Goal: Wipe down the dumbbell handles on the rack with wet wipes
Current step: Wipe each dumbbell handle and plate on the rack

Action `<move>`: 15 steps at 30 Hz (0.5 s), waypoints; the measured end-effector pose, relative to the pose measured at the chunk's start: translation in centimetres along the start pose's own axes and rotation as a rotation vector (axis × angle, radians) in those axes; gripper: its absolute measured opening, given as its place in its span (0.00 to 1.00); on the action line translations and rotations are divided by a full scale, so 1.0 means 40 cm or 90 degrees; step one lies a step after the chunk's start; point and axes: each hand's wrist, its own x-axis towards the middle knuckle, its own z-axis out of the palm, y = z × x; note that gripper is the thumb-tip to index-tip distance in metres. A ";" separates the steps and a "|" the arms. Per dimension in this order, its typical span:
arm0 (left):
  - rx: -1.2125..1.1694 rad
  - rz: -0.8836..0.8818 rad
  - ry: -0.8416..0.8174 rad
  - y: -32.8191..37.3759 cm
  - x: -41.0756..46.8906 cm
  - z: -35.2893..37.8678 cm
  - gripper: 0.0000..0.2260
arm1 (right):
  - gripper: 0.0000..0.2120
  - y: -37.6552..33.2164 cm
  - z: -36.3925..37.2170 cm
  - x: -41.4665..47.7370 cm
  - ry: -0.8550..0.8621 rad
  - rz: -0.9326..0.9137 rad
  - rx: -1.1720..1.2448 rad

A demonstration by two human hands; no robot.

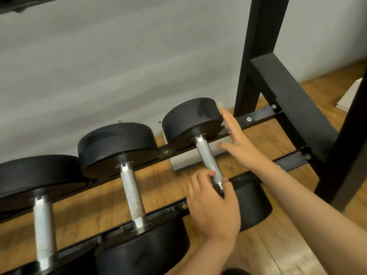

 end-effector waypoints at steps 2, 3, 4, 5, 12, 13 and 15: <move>-0.001 0.004 -0.003 -0.004 -0.004 0.002 0.16 | 0.42 0.010 -0.006 0.004 -0.005 0.008 0.018; -0.006 0.002 -0.007 -0.004 -0.006 -0.001 0.16 | 0.42 0.010 -0.013 0.024 -0.004 0.026 0.041; -0.014 -0.001 -0.009 -0.007 -0.003 -0.004 0.15 | 0.41 0.005 -0.017 0.046 -0.005 0.043 0.061; -0.023 -0.005 -0.009 -0.010 -0.003 -0.004 0.13 | 0.41 0.004 -0.016 0.064 -0.005 0.056 0.078; -0.025 -0.004 -0.003 -0.008 -0.006 -0.001 0.15 | 0.34 0.072 0.004 0.053 -0.005 0.107 0.134; -0.025 -0.008 -0.005 -0.007 -0.005 -0.002 0.15 | 0.33 0.076 0.008 0.056 0.001 0.116 0.138; -0.026 -0.014 -0.006 -0.006 -0.004 -0.002 0.14 | 0.33 0.074 0.010 0.061 0.002 0.129 0.129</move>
